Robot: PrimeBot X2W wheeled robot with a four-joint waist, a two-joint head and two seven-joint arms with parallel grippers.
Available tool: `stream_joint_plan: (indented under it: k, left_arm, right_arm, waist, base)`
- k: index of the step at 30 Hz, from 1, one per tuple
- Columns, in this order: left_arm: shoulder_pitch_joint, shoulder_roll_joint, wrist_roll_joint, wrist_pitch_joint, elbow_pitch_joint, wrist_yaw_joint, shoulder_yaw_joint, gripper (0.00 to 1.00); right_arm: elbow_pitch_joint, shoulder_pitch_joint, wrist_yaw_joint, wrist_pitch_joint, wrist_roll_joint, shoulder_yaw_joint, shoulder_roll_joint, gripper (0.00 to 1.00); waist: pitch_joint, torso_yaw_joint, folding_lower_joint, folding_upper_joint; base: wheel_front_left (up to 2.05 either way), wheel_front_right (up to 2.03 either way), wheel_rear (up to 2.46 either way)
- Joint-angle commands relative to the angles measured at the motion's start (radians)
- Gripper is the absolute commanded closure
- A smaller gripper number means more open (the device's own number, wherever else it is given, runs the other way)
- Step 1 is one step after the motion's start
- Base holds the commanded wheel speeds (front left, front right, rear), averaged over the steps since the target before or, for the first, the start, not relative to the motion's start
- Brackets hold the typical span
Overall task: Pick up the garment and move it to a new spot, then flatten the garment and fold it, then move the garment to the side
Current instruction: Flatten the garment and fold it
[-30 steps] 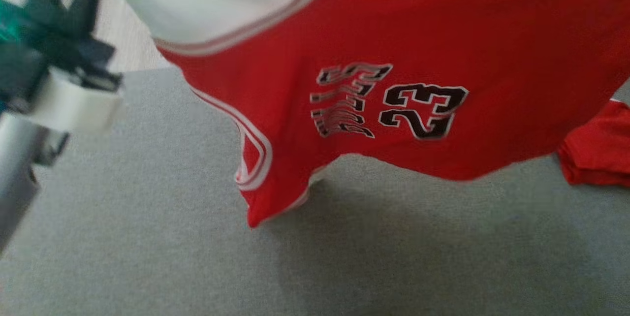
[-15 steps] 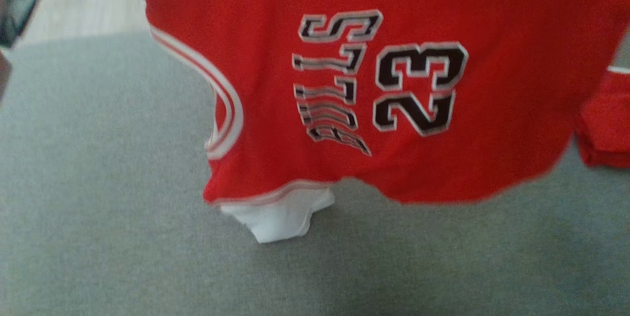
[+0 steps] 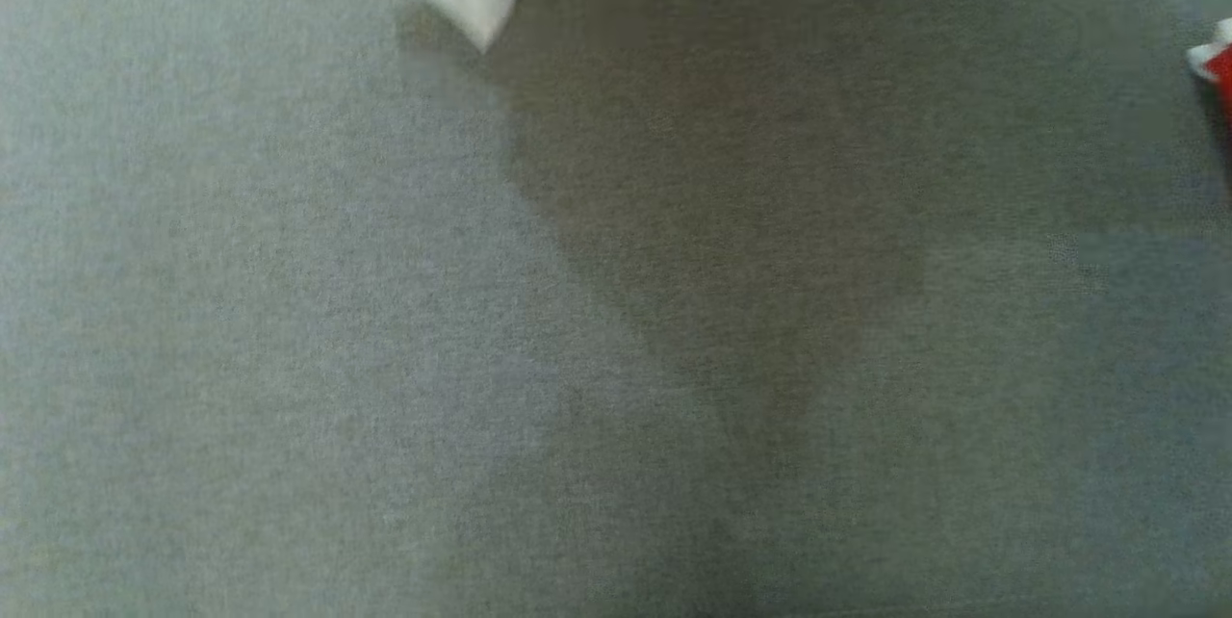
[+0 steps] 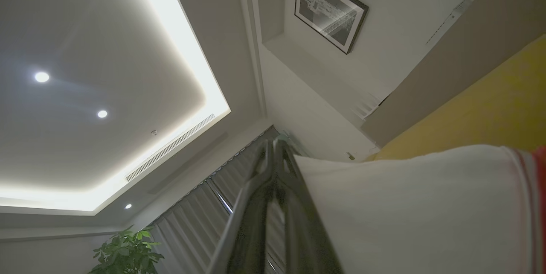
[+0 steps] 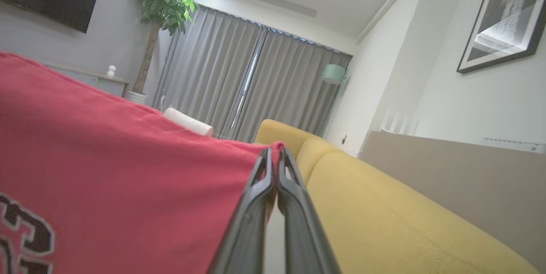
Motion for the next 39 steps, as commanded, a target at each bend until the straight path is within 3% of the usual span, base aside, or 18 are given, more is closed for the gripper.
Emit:
stream_joint_plan:
  k: [1, 11, 19, 27, 39]
  left_arm:
    - [-0.006, 0.041, 0.010, 0.000, -0.039, -0.003, 0.037, 1.00]
    - [0.314, 0.083, -0.015, -0.001, -0.203, -0.011, 0.067, 1.00]
    - [0.717, 0.118, -0.055, -0.001, -0.361, -0.010, 0.118, 1.00]
    - [1.107, 0.144, -0.091, -0.001, -0.445, -0.058, 0.119, 1.00]
    - [1.464, 0.152, -0.125, -0.001, -0.468, -0.079, 0.097, 1.00]
  right_arm:
    - [-0.009, -0.007, 0.007, -0.007, -0.004, 0.007, -0.010, 1.00]
    - [-0.040, 0.168, 0.007, -0.009, 0.028, 0.006, -0.025, 1.00]
    - [-0.095, 0.476, 0.007, -0.009, 0.103, -0.036, -0.037, 1.00]
    - [-0.197, 0.808, 0.007, -0.009, 0.159, -0.084, -0.052, 1.00]
    - [-0.312, 1.187, 0.007, -0.009, 0.160, -0.167, -0.043, 1.00]
  waist:
    - [0.036, 0.026, -0.0002, 0.0000]
    - [0.066, 0.060, -0.0002, 0.0000]
    - [-0.050, 0.051, -0.0002, 0.0000]
    - [-0.188, 0.039, -0.0002, 0.0000]
    - [-0.293, 0.025, -0.0002, 0.0000]
  base:
    - [0.00, 0.00, 0.00]
    - [0.00, 0.00, 0.00]
    - [0.00, 0.00, 0.00]
    - [0.00, 0.00, 0.00]
    - [0.00, 0.00, 0.00]
